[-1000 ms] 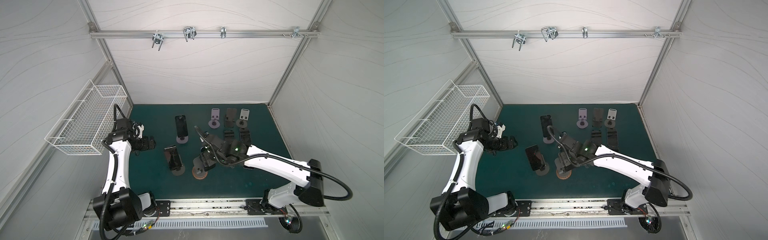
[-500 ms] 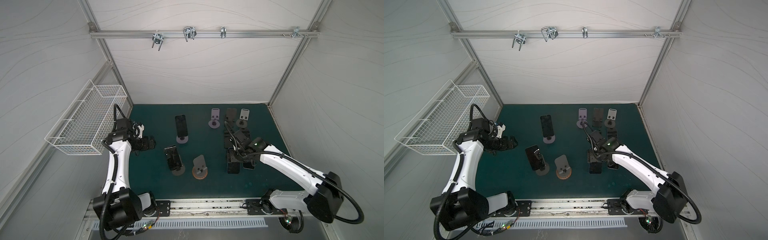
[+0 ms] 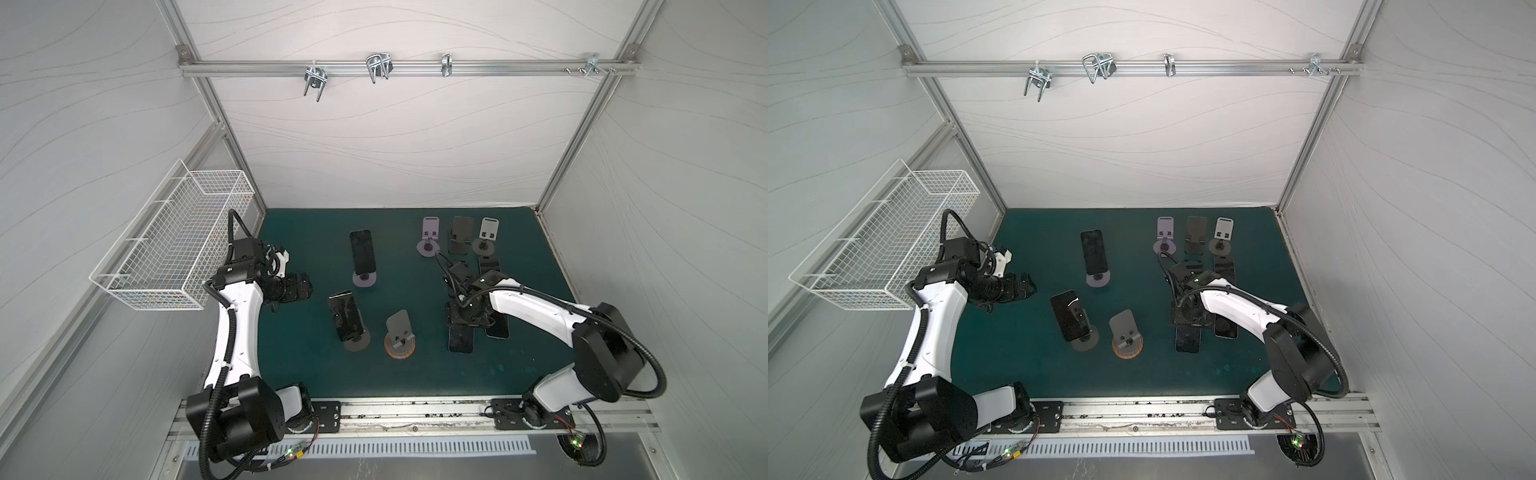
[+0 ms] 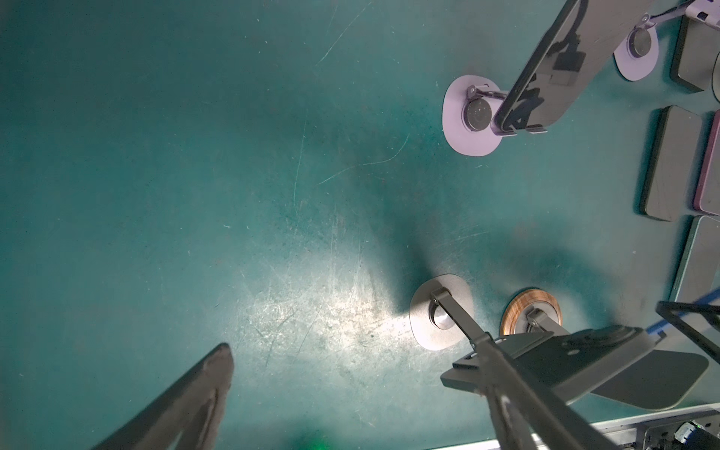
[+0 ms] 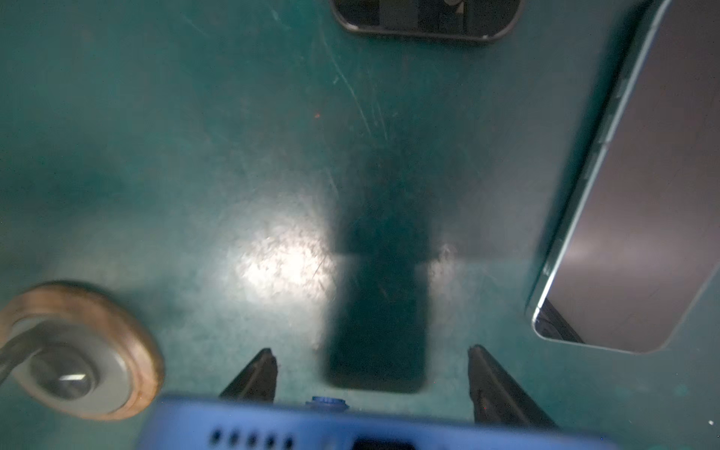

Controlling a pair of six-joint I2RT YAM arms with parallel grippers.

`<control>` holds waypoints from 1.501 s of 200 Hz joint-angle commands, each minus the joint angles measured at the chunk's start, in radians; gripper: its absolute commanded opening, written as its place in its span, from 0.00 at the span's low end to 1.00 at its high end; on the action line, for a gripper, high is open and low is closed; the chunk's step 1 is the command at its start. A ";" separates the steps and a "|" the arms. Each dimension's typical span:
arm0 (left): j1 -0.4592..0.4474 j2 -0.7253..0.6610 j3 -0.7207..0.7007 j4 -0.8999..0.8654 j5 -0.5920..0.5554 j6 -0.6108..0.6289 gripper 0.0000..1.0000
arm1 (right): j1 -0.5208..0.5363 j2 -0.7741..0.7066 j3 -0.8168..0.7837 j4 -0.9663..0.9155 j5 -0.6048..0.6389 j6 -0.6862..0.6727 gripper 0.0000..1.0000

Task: Remove the phone from the phone stand
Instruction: Place the phone at the center of the table.

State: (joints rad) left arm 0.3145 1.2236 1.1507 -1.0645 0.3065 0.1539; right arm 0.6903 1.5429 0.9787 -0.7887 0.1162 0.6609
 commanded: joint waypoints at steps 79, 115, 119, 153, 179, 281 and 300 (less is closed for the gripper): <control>0.004 -0.004 0.007 0.011 0.013 0.019 0.99 | -0.035 0.137 -0.048 0.098 0.013 -0.014 0.69; 0.005 -0.002 0.010 0.009 0.013 0.020 0.99 | -0.038 0.173 -0.049 0.109 0.005 -0.015 0.72; 0.004 -0.003 0.010 0.009 0.013 0.021 0.99 | -0.037 0.175 -0.049 0.108 0.004 -0.016 0.73; 0.004 -0.004 0.008 0.008 0.013 0.022 0.99 | -0.037 0.157 -0.048 0.089 0.009 -0.009 0.78; 0.004 -0.007 0.010 0.007 0.012 0.022 0.99 | -0.037 0.115 -0.034 0.064 0.014 -0.009 0.81; 0.005 -0.017 0.012 0.014 -0.014 0.021 0.99 | 0.143 -0.195 0.162 -0.108 0.036 -0.139 0.93; 0.004 -0.012 0.017 0.014 -0.015 0.014 0.99 | 0.274 -0.228 0.184 -0.093 0.058 -0.171 0.94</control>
State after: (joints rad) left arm 0.3145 1.2236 1.1507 -1.0645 0.3000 0.1543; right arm 0.8383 1.3533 1.1374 -0.8249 0.1467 0.5514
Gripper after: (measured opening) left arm 0.993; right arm 0.933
